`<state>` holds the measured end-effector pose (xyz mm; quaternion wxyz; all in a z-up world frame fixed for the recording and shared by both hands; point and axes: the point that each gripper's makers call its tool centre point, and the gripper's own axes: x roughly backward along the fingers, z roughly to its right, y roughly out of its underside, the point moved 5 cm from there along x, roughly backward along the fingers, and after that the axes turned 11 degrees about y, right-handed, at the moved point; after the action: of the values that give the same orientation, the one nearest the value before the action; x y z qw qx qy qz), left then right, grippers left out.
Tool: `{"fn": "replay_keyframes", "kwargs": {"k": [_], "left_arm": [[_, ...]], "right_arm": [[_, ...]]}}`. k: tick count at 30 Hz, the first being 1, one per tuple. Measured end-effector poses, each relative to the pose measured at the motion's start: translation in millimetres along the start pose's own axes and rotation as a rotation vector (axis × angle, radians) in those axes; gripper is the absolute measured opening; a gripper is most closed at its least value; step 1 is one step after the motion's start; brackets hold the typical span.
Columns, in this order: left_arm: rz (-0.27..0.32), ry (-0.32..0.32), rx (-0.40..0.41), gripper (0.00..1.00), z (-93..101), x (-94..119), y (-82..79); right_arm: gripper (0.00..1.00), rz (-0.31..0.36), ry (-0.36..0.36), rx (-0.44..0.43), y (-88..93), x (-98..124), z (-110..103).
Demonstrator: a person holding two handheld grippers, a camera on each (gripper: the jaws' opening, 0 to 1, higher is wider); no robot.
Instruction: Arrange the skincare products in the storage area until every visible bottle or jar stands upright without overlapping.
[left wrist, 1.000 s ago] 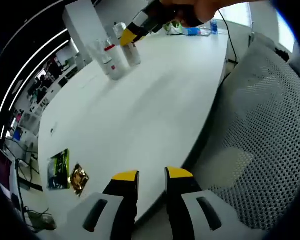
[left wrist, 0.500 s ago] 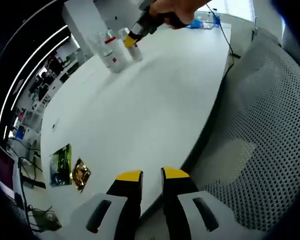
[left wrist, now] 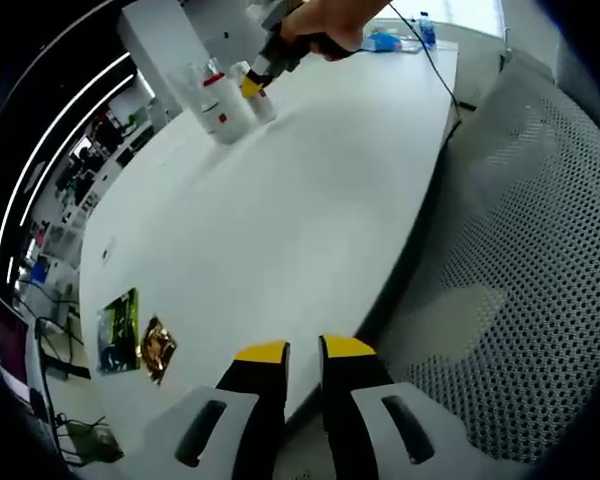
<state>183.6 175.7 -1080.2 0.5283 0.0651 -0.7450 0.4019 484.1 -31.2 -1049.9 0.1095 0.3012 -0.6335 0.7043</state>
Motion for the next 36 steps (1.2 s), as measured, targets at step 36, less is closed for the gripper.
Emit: {"fn": "replay_keyframes", "kwargs": {"k": [36], "left_arm": [[-0.034,0.014,-0.001,0.01,1.6,-1,6.6]], "right_arm": [[0.11,0.151,0.075,0.07,2.0,-17,-1]]}}
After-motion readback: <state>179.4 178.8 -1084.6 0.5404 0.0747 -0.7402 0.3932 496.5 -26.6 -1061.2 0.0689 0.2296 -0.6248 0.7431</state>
